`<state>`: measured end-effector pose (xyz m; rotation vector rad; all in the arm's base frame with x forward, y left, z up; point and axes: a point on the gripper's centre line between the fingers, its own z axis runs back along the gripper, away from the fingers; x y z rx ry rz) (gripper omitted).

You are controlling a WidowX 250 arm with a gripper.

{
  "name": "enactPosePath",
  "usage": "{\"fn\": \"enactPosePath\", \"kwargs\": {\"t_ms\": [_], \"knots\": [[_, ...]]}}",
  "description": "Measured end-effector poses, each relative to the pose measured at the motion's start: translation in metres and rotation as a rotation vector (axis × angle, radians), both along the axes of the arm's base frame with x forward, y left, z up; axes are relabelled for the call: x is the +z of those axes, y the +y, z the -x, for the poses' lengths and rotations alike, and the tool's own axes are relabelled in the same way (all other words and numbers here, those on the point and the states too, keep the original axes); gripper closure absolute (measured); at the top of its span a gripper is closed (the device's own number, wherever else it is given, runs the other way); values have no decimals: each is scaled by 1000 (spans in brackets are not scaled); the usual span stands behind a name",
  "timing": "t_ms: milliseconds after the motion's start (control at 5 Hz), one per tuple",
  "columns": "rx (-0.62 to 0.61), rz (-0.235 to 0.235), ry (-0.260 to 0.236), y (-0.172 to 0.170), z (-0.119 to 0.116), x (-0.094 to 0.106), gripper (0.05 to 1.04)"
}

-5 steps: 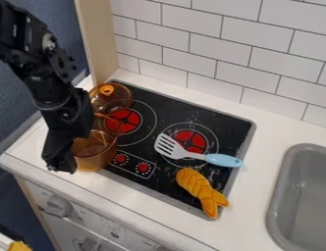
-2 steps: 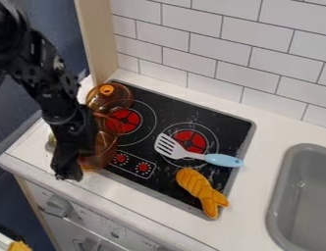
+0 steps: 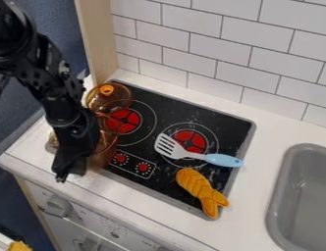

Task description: Move the brown pot to the right upper corner of the burner

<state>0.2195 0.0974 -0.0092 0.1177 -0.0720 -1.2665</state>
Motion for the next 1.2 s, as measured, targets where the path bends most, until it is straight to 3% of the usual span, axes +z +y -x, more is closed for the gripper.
{"fn": "enactPosePath", "kwargs": {"t_ms": [200,400,800,1000,1200], "knots": [[-6,5,-6,-2,2,3,944],[-18,5,-27,-3,1,17,996],[-28,18,-122,0,-18,65,996],[-70,47,-160,-18,-37,78,996],[-161,25,-161,-59,-62,81,996]]}}
